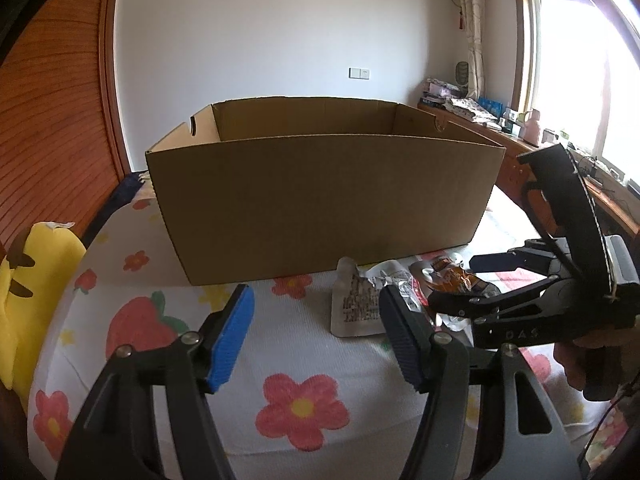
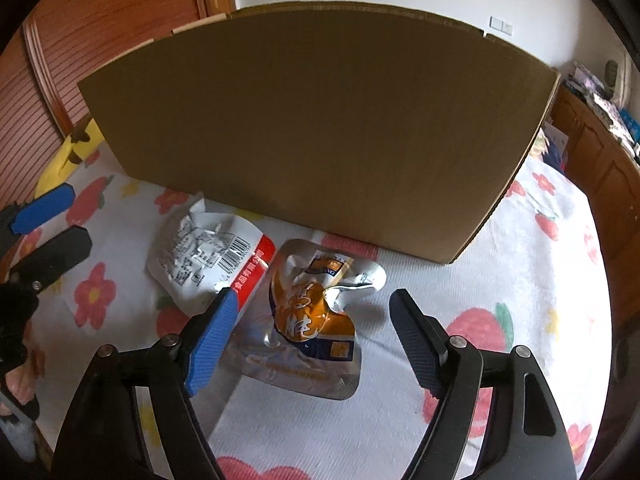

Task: Organize snacks
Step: 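Move left tool to the silver wrapper while right tool approaches the orange-silver pouch, then close left tool on the silver wrapper while right tool grasps the orange-silver pouch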

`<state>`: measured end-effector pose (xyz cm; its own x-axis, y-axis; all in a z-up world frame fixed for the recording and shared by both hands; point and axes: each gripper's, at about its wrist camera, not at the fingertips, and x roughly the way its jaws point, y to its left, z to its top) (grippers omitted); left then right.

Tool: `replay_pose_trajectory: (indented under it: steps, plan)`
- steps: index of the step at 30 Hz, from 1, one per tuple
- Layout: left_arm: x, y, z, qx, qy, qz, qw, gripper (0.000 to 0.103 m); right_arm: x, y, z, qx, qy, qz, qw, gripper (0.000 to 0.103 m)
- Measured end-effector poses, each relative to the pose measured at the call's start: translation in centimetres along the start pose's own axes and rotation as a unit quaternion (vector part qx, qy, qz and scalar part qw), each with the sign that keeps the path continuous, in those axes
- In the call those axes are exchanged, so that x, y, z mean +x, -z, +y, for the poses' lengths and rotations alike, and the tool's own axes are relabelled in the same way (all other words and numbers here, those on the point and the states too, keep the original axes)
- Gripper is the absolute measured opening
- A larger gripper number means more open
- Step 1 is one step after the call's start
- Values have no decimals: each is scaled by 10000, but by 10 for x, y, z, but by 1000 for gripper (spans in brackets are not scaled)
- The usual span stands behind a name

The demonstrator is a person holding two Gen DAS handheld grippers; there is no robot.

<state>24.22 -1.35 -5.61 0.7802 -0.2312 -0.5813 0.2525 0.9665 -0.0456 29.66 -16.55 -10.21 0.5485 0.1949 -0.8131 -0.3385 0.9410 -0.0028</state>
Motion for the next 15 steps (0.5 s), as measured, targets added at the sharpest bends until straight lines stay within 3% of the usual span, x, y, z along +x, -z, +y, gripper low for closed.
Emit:
replay_pose_trajectory:
  steps: [5, 7, 9, 15]
  plan:
    - [4, -1, -6, 36, 65, 100, 9999, 65, -1, 3, 0, -122, 86, 11, 9999, 69]
    - [6, -2, -8, 33, 108, 143, 9998, 65, -4, 4, 0, -169, 38, 3, 9999, 51]
    - [9, -4, -11, 19, 177, 203, 9996, 65, -7, 6, -2, -195, 49, 2, 9998, 43]
    - [22, -11, -21, 52, 385, 468, 9981, 65, -16, 16, -16, -176, -127, -22, 9998, 38]
